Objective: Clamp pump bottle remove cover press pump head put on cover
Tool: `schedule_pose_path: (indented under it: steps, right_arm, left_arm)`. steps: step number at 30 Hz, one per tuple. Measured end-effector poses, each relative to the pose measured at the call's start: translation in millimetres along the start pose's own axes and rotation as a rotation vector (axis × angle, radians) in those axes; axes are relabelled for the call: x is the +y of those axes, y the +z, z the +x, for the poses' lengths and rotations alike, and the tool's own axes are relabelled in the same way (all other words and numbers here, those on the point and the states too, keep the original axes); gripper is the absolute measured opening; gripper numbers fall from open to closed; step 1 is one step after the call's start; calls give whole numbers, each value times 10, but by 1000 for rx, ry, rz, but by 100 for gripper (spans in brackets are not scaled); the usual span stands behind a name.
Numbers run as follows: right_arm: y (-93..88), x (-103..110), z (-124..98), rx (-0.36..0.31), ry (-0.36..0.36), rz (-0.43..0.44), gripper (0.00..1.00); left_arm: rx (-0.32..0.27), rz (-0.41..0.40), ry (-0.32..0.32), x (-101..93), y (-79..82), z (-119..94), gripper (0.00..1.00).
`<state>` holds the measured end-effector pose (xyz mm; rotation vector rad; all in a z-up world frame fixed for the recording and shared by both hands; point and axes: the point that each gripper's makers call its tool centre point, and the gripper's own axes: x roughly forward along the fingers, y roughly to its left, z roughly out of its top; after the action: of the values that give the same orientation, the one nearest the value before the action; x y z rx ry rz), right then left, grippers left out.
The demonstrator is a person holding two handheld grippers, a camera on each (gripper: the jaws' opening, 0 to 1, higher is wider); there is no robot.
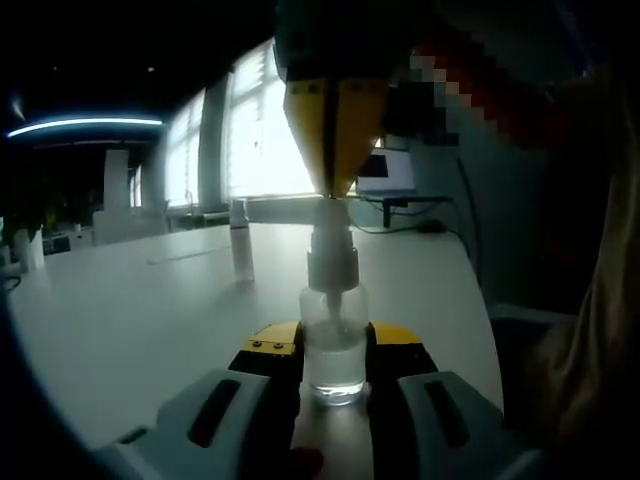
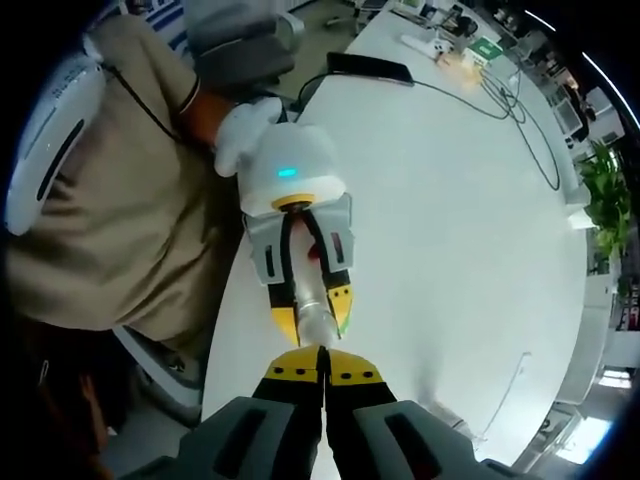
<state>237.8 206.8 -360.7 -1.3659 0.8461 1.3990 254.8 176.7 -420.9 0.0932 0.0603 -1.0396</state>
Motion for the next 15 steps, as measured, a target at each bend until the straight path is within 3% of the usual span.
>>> schedule_pose_path:
  steps: [15]
  right_arm:
    - [-2,4,0,2,-5,-12,0]
  left_arm:
    - [2,0,-1,-1,-4,4,15]
